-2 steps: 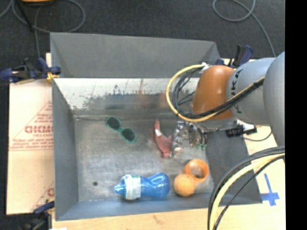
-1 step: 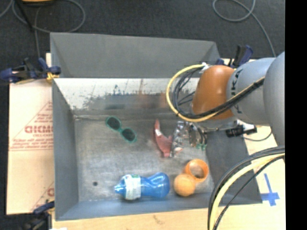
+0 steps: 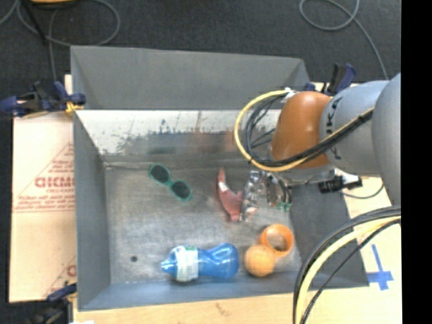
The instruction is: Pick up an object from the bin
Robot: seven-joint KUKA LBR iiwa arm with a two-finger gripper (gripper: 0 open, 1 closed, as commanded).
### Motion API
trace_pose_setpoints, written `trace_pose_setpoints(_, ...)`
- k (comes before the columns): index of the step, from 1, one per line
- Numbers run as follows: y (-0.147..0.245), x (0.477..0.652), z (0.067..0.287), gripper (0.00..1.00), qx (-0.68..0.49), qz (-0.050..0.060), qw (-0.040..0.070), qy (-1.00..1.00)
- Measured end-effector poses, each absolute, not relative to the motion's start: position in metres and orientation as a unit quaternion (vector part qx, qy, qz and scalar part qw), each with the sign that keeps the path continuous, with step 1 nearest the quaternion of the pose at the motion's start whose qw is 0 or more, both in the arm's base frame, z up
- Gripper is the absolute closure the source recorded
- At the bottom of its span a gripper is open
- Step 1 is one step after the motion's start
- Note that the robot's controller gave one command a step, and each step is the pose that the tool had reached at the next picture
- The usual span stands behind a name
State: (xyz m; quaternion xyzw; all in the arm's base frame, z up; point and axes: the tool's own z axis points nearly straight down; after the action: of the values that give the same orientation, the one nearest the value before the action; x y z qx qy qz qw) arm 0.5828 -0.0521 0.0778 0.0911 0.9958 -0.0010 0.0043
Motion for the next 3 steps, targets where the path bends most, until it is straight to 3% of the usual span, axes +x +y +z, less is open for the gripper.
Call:
trace_pose_setpoints(1,-0.052,0.581,0.092,1.0,0.091,-0.001,0.0,0.996)
trace_pose_setpoints(3,-0.051,0.582,0.127,1.0,0.09,0.0,0.002,0.996)
